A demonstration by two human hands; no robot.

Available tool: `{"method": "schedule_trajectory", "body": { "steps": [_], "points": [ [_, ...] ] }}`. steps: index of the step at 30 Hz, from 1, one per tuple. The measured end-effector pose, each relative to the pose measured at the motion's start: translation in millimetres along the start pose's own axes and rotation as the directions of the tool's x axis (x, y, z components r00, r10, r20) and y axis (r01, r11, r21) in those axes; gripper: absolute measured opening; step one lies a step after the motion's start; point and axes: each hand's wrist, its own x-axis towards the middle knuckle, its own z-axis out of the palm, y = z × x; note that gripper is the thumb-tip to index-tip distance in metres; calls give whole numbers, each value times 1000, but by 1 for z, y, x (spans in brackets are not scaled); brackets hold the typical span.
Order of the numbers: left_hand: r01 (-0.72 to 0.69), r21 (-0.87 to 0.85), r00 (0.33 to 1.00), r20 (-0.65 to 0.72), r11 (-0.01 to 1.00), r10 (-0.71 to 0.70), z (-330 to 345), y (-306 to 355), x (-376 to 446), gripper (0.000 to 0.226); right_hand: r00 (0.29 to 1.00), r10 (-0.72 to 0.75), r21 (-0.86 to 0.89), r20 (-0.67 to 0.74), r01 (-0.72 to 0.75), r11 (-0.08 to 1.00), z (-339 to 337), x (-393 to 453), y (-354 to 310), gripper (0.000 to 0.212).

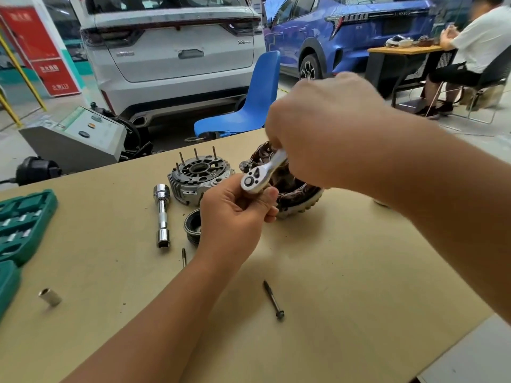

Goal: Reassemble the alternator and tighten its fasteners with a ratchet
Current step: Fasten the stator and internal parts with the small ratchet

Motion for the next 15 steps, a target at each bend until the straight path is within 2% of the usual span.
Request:
{"method": "schedule_trajectory", "body": {
  "steps": [1,2,4,5,7,9,10,14,15],
  "points": [
    [-2,-12,1000,-6,1000,2,0,0,0,7,998,46,13,-31,-45,999,2,-4,3,9],
    [-3,-29,1000,-22,1000,2,1,0,0,8,998,58,46,10,-58,997,-1,-8,1,10],
    [-11,-48,999,-54,999,9,4,1,-1,12,986,-24,111,164,5,994,2,-17,-5,3],
    [-17,-42,998,-54,999,15,5,1,-2,14,970,-61,128,237,31,991,5,-19,-4,9],
    [-12,-27,1000,-21,1000,12,4,2,-1,19,979,-8,171,205,-28,985,5,-18,4,12],
    [-16,-12,1000,14,1000,16,3,2,-1,21,995,100,140,31,-103,985,2,-19,13,16],
    [-20,-16,1000,15,1000,20,2,2,-1,20,995,102,108,-9,-101,989,2,-19,12,15],
    [-53,-4,999,-3,999,53,3,3,-1,12,978,-75,171,194,42,984,9,-7,-2,11],
    [-43,0,999,3,999,43,3,2,0,12,983,-64,165,173,35,986,9,-5,1,7]
  ]
}}
